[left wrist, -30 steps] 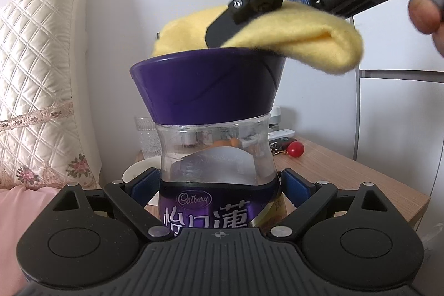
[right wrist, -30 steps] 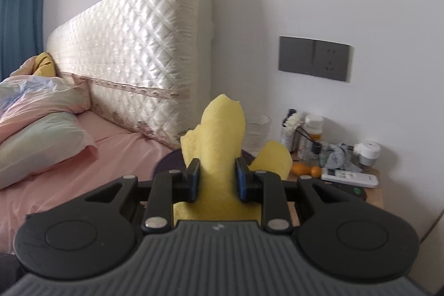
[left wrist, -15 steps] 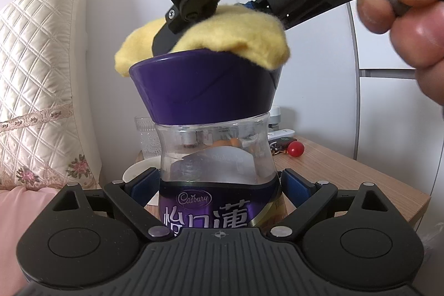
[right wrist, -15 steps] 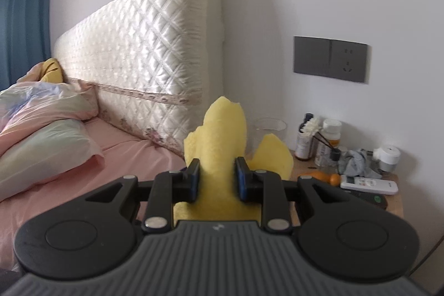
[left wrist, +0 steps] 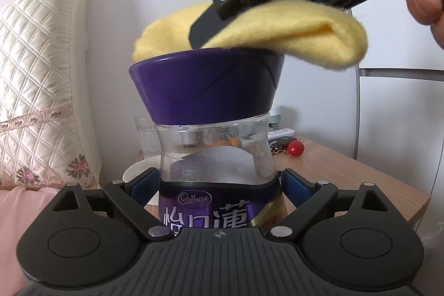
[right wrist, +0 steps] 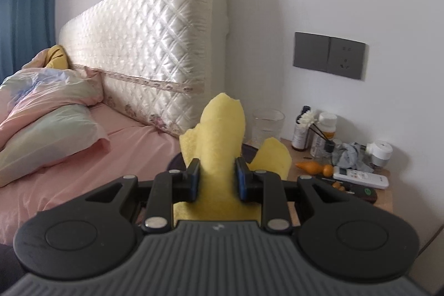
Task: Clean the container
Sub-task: 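Wipe the purple lid with the cloth in the right tool, left tool holding the jar, then lift the jar with the left tool while the right tool moves the cloth to its side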
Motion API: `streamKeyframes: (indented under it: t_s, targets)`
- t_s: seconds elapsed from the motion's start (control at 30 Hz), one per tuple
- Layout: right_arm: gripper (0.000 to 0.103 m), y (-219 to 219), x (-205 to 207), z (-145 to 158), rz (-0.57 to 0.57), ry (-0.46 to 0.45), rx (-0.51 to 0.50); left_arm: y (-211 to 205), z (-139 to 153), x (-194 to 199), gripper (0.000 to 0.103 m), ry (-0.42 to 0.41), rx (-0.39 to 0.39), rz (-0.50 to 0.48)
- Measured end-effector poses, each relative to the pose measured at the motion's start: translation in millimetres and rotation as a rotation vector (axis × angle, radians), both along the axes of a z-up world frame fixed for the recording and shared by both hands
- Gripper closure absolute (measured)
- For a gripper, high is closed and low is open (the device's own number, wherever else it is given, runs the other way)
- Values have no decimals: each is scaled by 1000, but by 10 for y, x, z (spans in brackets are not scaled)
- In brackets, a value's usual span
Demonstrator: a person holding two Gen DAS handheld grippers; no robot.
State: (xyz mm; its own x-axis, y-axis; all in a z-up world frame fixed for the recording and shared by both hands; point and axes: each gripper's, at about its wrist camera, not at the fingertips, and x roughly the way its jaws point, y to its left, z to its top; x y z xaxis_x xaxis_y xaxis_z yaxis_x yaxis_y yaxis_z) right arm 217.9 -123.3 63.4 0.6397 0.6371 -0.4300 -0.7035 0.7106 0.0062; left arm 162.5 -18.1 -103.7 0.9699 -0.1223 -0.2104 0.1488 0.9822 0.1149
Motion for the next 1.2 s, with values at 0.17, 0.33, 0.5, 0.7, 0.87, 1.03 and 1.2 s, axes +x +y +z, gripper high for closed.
streamKeyframes:
  t_s: [0.17,0.33,0.5,0.7,0.87,1.03,1.2]
  targets:
    - [76,-5,109,-50,-32,-15,14,1,-6,-2,8,-1,5,-2]
    - [75,71,230,-63,-19,14,44,0,-14,-15,8,-3,7,-3]
    - [75,165,167,-54,20,19,48,-4,-35,-21,7,-9,21,-10]
    - [76,97,25,-13,40,0,14,7,-37,-29,7,-11,26,-14]
    - [76,-48,81,2,-6,4,60,69,-86,-69,7,-48,6,-37]
    - [76,-314,45,21,-103,37,237,138,-85,-94,7,-64,-1,-65]
    - [76,-696,-52,-55,-226,93,437,218,-57,-190,7,-82,20,-95]
